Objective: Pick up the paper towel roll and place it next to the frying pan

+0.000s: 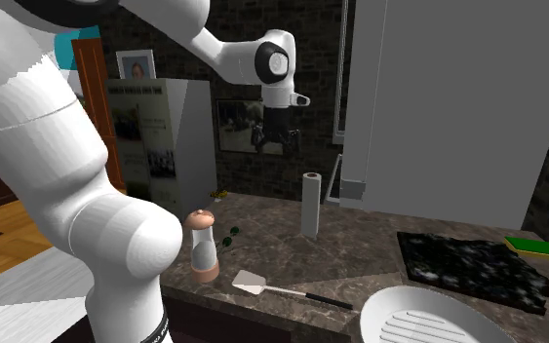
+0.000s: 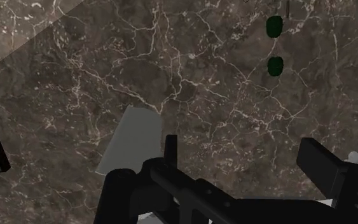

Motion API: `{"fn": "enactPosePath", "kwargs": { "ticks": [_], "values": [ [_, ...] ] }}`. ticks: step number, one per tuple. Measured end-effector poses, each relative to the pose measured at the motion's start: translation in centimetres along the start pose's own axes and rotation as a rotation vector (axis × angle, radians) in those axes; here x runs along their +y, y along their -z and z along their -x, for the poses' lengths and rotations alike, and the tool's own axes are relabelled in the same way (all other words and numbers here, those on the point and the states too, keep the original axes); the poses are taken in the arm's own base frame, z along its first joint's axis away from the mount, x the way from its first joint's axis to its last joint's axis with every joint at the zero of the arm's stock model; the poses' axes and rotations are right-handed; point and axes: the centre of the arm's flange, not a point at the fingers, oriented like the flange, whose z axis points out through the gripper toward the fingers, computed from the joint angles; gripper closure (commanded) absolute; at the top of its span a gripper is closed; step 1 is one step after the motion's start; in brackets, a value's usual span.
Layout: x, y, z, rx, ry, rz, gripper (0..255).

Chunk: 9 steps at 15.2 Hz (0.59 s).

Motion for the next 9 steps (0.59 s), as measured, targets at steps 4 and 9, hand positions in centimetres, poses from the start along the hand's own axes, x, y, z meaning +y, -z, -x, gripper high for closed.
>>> {"fn": "enactPosePath", "kwargs": {
  "ticks": [4,9],
  "values": [
    [3.7,-1.9,-3.1,-0.008,0.002,-0.001,0],
    [8.4,-4.2,-7.3,-0.017,0.004,0.0,0]
  ]
}}
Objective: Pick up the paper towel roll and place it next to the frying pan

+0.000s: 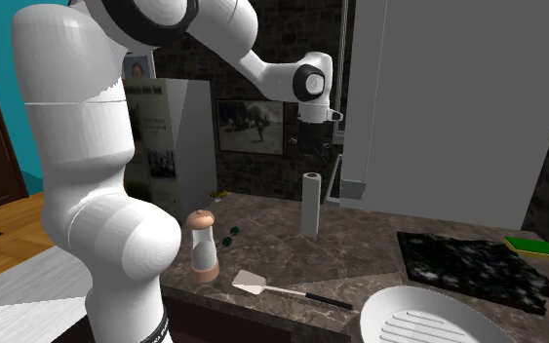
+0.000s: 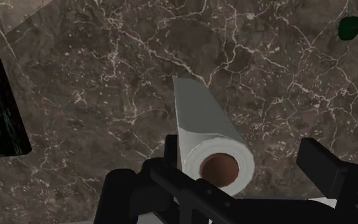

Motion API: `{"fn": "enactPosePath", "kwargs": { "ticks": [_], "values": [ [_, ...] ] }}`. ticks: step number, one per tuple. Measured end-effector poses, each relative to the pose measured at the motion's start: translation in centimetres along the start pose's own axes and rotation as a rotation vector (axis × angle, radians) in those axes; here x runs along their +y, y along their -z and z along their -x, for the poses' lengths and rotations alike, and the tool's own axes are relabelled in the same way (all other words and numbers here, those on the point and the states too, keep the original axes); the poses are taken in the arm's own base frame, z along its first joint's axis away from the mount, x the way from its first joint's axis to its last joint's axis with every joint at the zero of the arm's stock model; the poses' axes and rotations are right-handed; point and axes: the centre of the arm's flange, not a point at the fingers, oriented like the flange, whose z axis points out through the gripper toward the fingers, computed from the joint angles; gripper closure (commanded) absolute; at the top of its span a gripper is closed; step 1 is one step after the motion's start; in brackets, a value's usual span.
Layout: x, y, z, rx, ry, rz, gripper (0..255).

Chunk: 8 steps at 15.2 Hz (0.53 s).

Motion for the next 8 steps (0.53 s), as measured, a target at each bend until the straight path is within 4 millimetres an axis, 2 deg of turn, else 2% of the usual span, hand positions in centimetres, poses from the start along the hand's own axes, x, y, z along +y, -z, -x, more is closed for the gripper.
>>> {"fn": "enactPosePath", "kwargs": {
  "ticks": [2,8],
  "values": [
    [0.6,-1.1,-0.5,-0.002,0.001,0.0,0],
    [0.8,-4.1,-0.7,-0.002,0.001,0.0,0]
  ]
}}
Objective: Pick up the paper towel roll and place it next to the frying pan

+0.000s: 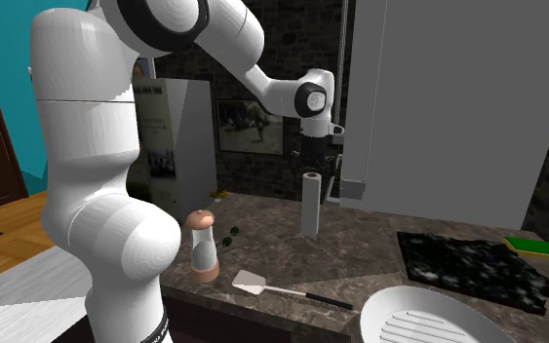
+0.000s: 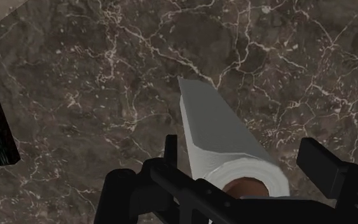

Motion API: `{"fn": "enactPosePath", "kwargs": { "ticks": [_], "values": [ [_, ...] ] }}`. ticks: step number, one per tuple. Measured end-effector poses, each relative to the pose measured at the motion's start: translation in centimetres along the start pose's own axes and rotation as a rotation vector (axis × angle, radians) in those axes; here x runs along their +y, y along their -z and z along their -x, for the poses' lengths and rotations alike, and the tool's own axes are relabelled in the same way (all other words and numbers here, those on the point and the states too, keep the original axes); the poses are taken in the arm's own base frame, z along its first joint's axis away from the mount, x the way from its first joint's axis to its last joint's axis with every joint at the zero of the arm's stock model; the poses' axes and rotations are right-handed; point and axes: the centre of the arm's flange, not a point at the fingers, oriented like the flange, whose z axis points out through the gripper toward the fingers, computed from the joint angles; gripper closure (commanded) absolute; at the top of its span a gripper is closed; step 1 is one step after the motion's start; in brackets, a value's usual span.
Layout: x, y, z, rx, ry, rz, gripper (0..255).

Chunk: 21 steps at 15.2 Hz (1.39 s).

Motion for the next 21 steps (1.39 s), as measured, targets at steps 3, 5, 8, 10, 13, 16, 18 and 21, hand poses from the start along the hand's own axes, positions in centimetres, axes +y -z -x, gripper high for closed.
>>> {"fn": "enactPosePath", "kwargs": {
  "ticks": [3,5,8,10,13,16,18,21],
  "values": [
    [0.0,-0.4,0.1,0.0,0.0,0.0,0],
    [0.0,-0.4,0.1,0.0,0.0,0.0,0],
    [0.0,-0.4,0.1,0.001,0.0,0.0,255],
    [0.1,-0.3,0.1,0.002,-0.001,0.001,255],
    [0.1,-0.3,0.1,0.002,-0.001,0.001,255],
    [0.1,-0.3,0.1,0.002,-0.001,0.001,255],
    [0.1,-0.1,0.0,0.001,-0.001,0.001,255],
    [0.0,1.3,0.1,0.001,0.0,0.0,255]
  ]
}}
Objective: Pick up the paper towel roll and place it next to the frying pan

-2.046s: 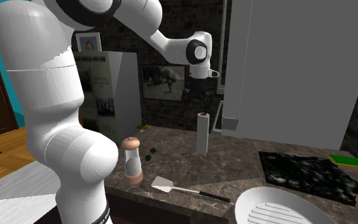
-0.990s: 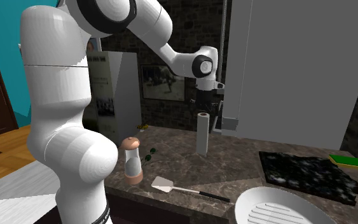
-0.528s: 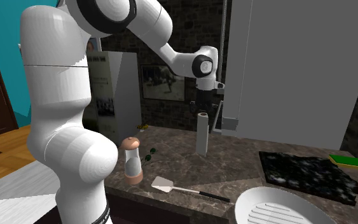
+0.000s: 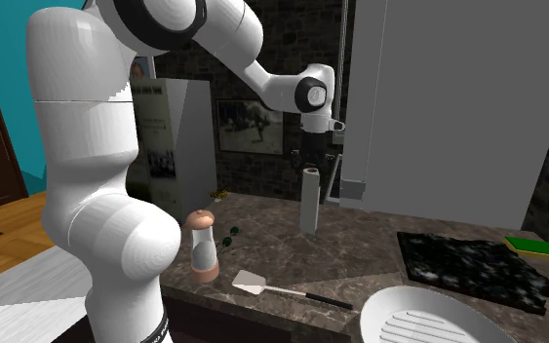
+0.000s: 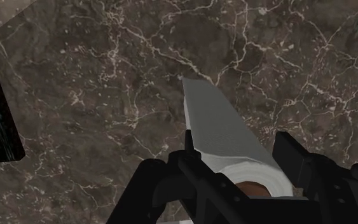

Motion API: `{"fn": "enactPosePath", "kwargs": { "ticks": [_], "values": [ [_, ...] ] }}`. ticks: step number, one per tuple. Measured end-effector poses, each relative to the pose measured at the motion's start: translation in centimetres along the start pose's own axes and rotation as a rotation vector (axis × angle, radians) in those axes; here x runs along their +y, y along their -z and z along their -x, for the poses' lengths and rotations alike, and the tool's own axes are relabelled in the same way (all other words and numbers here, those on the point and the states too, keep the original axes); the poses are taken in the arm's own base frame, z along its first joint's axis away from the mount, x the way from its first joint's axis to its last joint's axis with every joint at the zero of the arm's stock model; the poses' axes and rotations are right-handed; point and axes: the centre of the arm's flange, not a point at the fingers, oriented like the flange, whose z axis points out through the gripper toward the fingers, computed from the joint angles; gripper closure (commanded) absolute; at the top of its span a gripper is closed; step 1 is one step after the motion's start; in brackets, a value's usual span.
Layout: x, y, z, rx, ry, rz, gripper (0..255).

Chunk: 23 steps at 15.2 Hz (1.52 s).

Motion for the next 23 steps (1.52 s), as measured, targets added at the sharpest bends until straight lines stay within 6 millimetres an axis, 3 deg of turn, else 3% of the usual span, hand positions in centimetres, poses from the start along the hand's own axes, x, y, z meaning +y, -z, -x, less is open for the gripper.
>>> {"fn": "enactPosePath", "kwargs": {
  "ticks": [23],
  "values": [
    [-0.6,12.0,0.0,0.0,0.0,0.0,255]
  ]
}}
